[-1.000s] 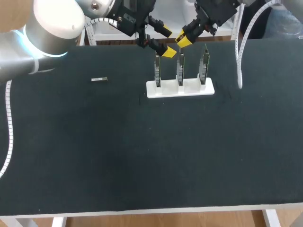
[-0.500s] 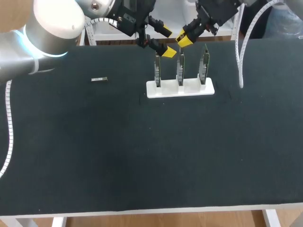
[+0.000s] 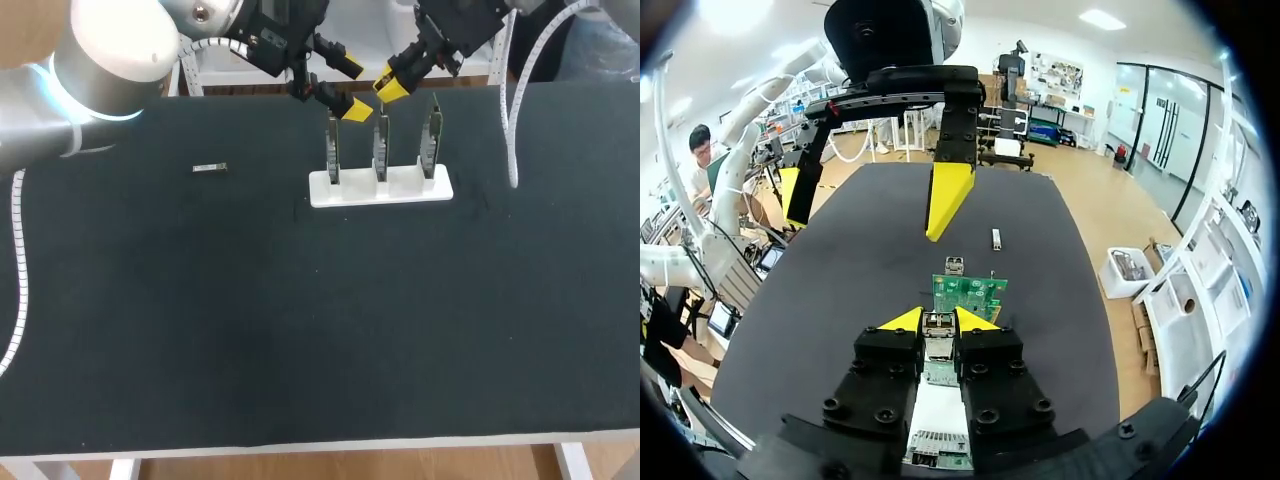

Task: Pick up the optical module with the left hand, and insert it into the network port with the right hand.

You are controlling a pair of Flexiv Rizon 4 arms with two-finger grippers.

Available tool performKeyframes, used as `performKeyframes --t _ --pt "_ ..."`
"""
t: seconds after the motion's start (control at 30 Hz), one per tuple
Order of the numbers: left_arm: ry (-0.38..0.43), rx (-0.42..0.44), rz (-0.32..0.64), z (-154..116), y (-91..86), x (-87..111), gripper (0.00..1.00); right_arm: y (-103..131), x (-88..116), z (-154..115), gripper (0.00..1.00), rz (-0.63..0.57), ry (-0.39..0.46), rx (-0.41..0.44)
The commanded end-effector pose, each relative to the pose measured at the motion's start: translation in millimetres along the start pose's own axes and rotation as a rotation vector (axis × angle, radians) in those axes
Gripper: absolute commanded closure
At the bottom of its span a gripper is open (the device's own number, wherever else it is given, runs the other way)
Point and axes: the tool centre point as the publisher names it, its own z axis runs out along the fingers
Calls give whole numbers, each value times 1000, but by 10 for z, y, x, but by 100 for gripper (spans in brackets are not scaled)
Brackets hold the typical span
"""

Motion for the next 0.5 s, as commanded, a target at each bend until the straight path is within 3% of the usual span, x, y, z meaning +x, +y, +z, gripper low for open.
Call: performKeyframes --t 0.03,0.5 --pt "3 -4 -3 1 -13 -5 0 -91 14 7 100 2 0 -45" --pt "3 -4 -3 1 -13 -5 0 -91 -65 -19 100 -17 7 -45"
